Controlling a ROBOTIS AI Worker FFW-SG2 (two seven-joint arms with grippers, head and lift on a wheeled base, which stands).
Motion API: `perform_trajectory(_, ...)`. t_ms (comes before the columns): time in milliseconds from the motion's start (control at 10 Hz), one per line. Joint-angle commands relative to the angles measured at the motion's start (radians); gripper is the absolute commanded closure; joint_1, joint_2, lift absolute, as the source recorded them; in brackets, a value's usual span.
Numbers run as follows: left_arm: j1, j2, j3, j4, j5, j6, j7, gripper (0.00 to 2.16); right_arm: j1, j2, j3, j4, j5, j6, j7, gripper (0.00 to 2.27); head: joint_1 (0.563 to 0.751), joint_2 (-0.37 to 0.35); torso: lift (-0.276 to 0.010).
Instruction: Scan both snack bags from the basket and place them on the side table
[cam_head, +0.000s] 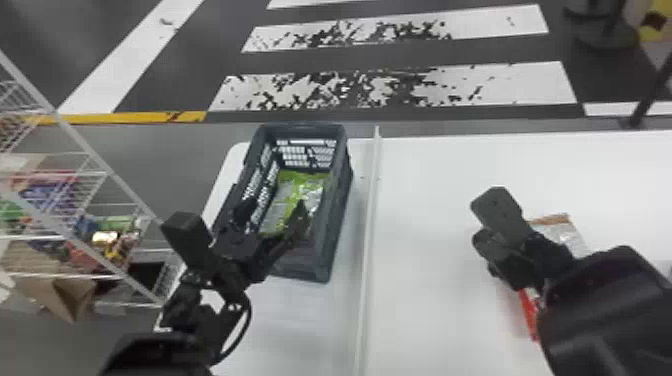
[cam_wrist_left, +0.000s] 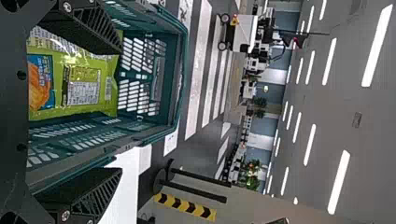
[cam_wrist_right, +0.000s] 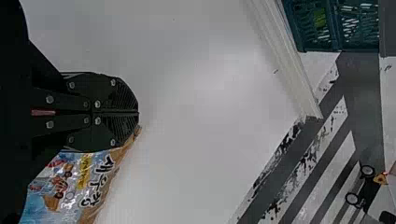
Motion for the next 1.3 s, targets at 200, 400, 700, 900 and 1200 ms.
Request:
perform_trajectory(200,0.003,0.0,0.0,-0.003,-0.001,0.0,0.002,0.1,-0.012,-0.001,-0.02,0.019,0.003,-0.006,-0.012,2.26,0.695,0.179,-0.075)
perform_trajectory(400,0.001,-0.002,0.0,-0.003,-0.001,0.0,0.0,0.1,-0.01,-0.001,-0.028,0.019,0.005,-0.006,-0.012,2.26,0.695,0.172,-0.075)
perform_trajectory(700,0.001,-0.002,0.003,-0.002,0.001,0.0,0.0,0.1,0.04,0.001,-0.022,-0.114,-0.055,0.0,-0.012,2.26,0.695,0.175,-0.075)
perform_trajectory(900,0.004,0.0,0.011,-0.005,0.001,0.0,0.0,0.1,0.062,-0.001,-0.129,-0.323,-0.224,0.159,-0.058,1.36,0.695,0.198,-0.075)
perform_trajectory(1200,0.003,0.007,0.023,-0.002,0.009,0.0,0.002,0.1,0.125,-0.03,-0.353,-0.496,-0.224,0.402,-0.088,0.0,0.695,0.095,-0.075)
